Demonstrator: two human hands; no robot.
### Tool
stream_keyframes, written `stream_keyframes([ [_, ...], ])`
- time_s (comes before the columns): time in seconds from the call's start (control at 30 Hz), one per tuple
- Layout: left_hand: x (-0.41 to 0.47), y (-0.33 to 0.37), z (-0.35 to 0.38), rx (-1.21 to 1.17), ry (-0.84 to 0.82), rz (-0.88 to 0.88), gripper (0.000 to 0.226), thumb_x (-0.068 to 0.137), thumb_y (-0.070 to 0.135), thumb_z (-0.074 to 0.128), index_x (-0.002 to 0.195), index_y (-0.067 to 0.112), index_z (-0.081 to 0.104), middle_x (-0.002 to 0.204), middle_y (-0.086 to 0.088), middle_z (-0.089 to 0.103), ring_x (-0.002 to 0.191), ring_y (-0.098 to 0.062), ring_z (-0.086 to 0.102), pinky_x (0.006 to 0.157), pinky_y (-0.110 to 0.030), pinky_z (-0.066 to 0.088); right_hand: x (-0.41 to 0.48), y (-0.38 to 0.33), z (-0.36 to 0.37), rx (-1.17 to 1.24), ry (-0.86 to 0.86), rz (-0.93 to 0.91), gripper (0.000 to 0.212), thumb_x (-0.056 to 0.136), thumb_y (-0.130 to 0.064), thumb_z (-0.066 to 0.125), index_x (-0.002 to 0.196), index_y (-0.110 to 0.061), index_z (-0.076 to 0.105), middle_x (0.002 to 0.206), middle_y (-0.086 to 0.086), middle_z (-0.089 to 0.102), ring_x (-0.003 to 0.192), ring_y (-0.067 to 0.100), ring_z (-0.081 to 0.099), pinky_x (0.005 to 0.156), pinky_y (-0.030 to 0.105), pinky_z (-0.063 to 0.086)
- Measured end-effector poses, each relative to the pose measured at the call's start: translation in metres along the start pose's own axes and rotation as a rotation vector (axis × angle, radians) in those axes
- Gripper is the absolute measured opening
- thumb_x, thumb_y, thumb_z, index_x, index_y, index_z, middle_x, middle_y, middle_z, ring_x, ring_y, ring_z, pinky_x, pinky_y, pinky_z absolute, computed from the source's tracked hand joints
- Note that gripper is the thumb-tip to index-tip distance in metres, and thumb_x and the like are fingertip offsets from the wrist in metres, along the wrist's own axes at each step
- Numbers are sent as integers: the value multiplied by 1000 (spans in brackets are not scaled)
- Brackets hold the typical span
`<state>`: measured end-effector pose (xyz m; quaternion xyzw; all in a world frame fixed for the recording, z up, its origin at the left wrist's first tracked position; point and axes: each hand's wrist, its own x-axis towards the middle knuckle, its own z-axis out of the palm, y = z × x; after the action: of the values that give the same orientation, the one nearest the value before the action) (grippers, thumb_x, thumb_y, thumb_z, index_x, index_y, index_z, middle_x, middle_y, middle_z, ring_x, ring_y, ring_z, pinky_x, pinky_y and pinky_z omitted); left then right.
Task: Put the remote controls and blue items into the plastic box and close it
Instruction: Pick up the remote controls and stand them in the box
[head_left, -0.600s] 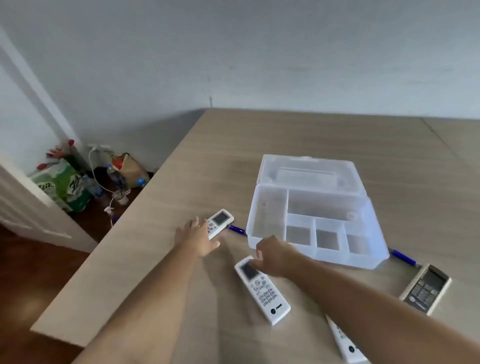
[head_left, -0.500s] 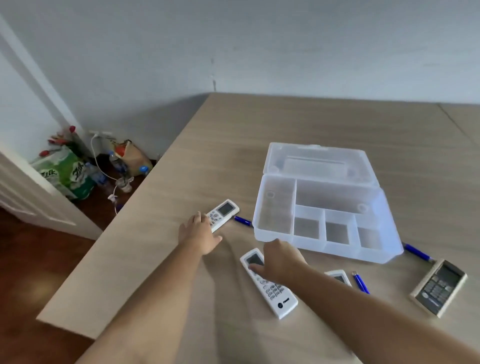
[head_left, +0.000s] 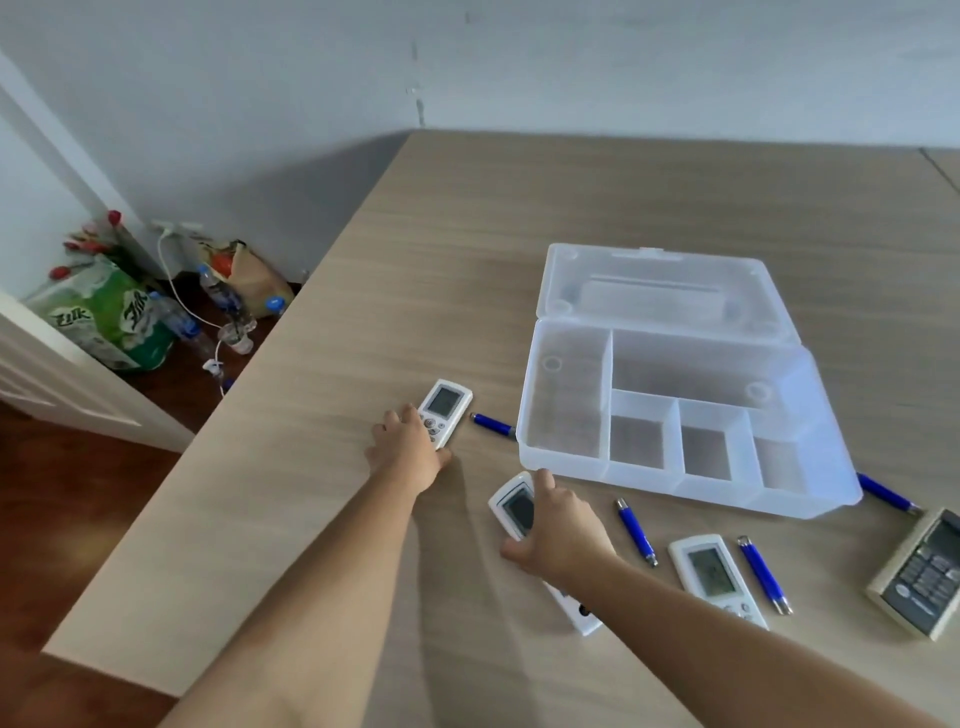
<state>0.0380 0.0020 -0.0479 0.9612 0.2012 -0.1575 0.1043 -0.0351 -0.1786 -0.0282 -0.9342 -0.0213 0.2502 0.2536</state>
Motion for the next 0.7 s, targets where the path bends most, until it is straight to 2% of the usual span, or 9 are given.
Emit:
stream_keyframes([
  [0.07, -12, -2, -31, -80, 35, -41, 77, 79, 43, 66, 139, 6, 35, 138, -13, 39, 127, -32, 43, 98, -41, 44, -14, -21, -28, 40, 48, -160, 59, 68, -37, 68, 115, -21, 37, 90, -2, 52, 79, 21, 55, 50, 28, 47],
  [0.13, -6, -2, -40, -238, -30, -56, 73, 82, 37, 65, 137, 0, 36, 138, -16, 37, 125, -32, 47, 99, -36, 43, -16, -34, -45, 9, 106, -295, 58, 69, -38, 68, 115, -22, 38, 85, -3, 53, 77, 22, 53, 59, 28, 47],
  [0.2, -8, -1, -58, -384, -29, -42, 67, 85, 32, 62, 136, -3, 36, 139, -18, 35, 120, -31, 48, 97, -32, 41, -17, -45, -75, 121, 283, -373, 57, 70, -38, 71, 114, -19, 40, 79, -1, 55, 71, 24, 52, 58, 27, 44],
  [0.3, -11, -3, -59, -546, -65, -61, 64, 81, 33, 62, 130, -1, 41, 132, -14, 44, 98, -27, 50, 82, -29, 39, -8, -44, -103, 467, 448, -283, 48, 72, -36, 76, 100, -17, 42, 74, -3, 58, 62, 17, 56, 44, 24, 40],
  [0.37, -14, 1, -62, -652, -66, -53, 65, 77, 35, 62, 127, -2, 43, 123, -11, 55, 99, -28, 55, 79, -29, 42, 8, -38, -116, 655, 492, -159, 42, 76, -36, 73, 94, -15, 41, 76, -4, 58, 63, 11, 56, 47, 23, 41],
  [0.47, -14, 14, -75, -756, -55, -12, 69, 74, 41, 59, 127, -2, 44, 125, -14, 60, 109, -31, 60, 87, -34, 46, 34, -28, -130, 809, 532, -26, 31, 87, -38, 60, 93, -14, 42, 92, 9, 62, 70, 22, 57, 55, 28, 44],
  [0.6, -8, 37, -85, -758, -67, 42, 57, 85, 33, 60, 130, 3, 40, 125, -10, 56, 114, -30, 58, 90, -36, 46, 64, -21, -142, 794, 479, 105, 19, 94, -29, 44, 98, -10, 45, 84, 7, 54, 68, 22, 50, 57, 30, 37],
  [0.7, -5, 44, -79, -732, -97, 56, 55, 85, 32, 60, 128, 6, 40, 119, -6, 55, 108, -26, 57, 86, -33, 45, 84, -16, -129, 689, 400, 157, 26, 98, -26, 38, 109, -4, 48, 88, 8, 52, 81, 28, 51, 69, 31, 38],
])
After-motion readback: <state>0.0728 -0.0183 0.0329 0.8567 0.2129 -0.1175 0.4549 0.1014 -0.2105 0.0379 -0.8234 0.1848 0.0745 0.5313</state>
